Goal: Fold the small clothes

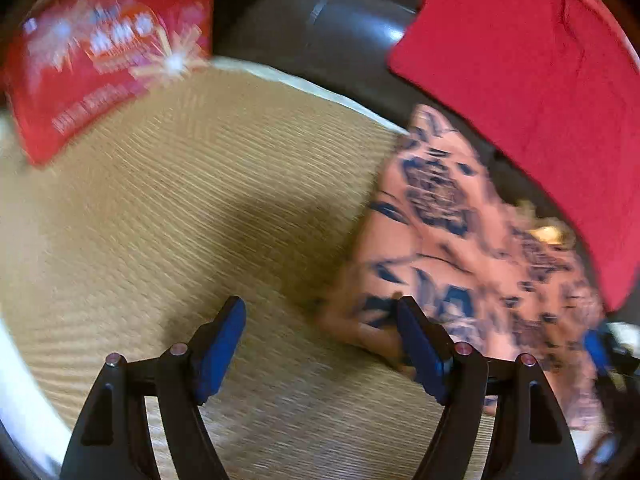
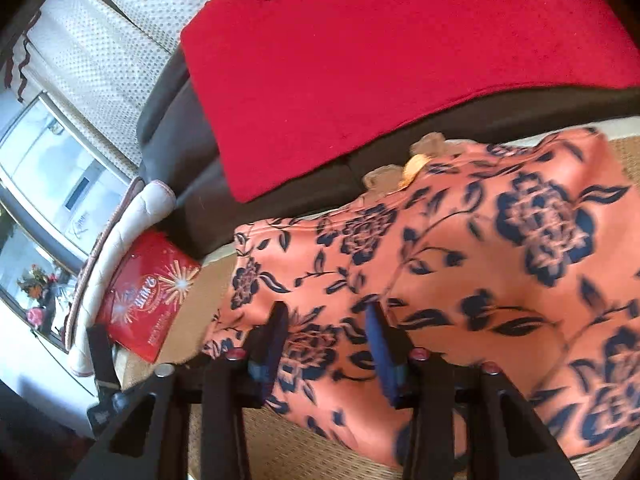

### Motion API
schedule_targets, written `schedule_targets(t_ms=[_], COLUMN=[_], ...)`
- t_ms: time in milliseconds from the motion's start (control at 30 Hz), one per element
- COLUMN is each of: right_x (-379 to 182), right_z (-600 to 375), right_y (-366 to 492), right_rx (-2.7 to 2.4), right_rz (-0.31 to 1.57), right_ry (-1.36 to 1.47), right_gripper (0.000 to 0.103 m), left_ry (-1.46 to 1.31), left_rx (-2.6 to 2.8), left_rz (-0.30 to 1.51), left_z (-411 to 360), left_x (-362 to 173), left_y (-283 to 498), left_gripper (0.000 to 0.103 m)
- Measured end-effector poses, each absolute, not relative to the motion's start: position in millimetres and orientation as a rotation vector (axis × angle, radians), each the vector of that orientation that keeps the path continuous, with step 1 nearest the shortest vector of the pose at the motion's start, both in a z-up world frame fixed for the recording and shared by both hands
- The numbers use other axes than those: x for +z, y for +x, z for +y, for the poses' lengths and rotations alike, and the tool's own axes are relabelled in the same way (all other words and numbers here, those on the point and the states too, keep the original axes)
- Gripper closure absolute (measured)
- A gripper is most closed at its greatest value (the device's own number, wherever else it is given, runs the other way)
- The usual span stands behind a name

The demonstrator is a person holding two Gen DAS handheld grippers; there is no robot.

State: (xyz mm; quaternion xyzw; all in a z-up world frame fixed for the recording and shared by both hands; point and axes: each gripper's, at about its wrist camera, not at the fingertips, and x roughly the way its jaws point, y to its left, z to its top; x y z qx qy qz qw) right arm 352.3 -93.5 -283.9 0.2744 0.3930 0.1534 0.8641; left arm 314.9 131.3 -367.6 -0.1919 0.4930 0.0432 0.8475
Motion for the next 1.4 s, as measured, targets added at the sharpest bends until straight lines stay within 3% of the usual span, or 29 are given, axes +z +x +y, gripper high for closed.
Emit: schedule_targets(t_ms=[200, 300, 367, 467, 600, 667, 767, 800, 833, 867, 933, 1100, 1400], right_x=[-333.6, -351.0, -354.8, -363.9, -369.3, -366.2, -367.3, -367.6, -367.8, -368.5, -369.6, -370.5, -374.2], right_z=[-79.3, -75.9, -77.6, -86.0, -95.5, -96.4, -96.8, -96.4, -96.0, -97.1, -96.8, -91.3, -79.4], right_y=[381.5, 390.0, 389.8, 389.2, 384.1, 379.7, 375.1, 373.5, 371.9, 370.0, 367.2, 362.2, 328.5], right_rx=[0.277, 0.255, 0.274, 0.275, 0.319, 0.325, 0.338, 0.342, 0.345, 0.348, 0.355, 0.356, 0.399], right_rz=[0.911, 0.971, 0.992, 1.024, 1.049, 1.057, 1.057, 1.059, 1.062, 1.063, 1.063, 1.071, 1.139], right_ry=[0.635, 0.575, 0.597, 0.622, 0.716, 0.724, 0.750, 0.751, 0.753, 0.754, 0.754, 0.751, 0.742], right_gripper=[0.071, 0.085, 0.086, 0.101, 0.102, 0.101, 0.102, 0.102, 0.102, 0.102, 0.102, 0.102, 0.102], left_ry=[-0.481, -0.542, -0.542, -0.477, -0.450, -0.486, -0.541, -0.534, -0.531, -0.534, -0.562, -0.536, -0.221], left_rx=[0.008, 0.001, -0.002, -0.009, -0.018, -0.031, -0.065, -0.066, -0.067, -0.072, -0.084, -0.113, -0.287], left_rz=[1.009, 0.959, 0.927, 0.907, 0.891, 0.911, 0.942, 0.930, 0.931, 0.935, 0.918, 0.855, 0.695], left_z=[107.8, 109.7, 106.4, 91.7, 81.4, 84.0, 86.3, 85.1, 84.9, 84.6, 85.2, 81.6, 33.6], left_x=[-375.0, -378.2, -375.3, -364.8, -363.7, -368.0, -377.3, -376.1, -377.7, -378.3, -378.0, -352.7, -286.3], left_y=[328.7, 336.8, 342.7, 353.7, 364.4, 369.7, 376.8, 377.0, 377.3, 378.3, 376.4, 361.2, 311.2], left_gripper=[0.025, 0.028, 0.049, 0.061, 0.061, 0.036, 0.035, 0.037, 0.055, 0.062, 0.067, 0.070, 0.070])
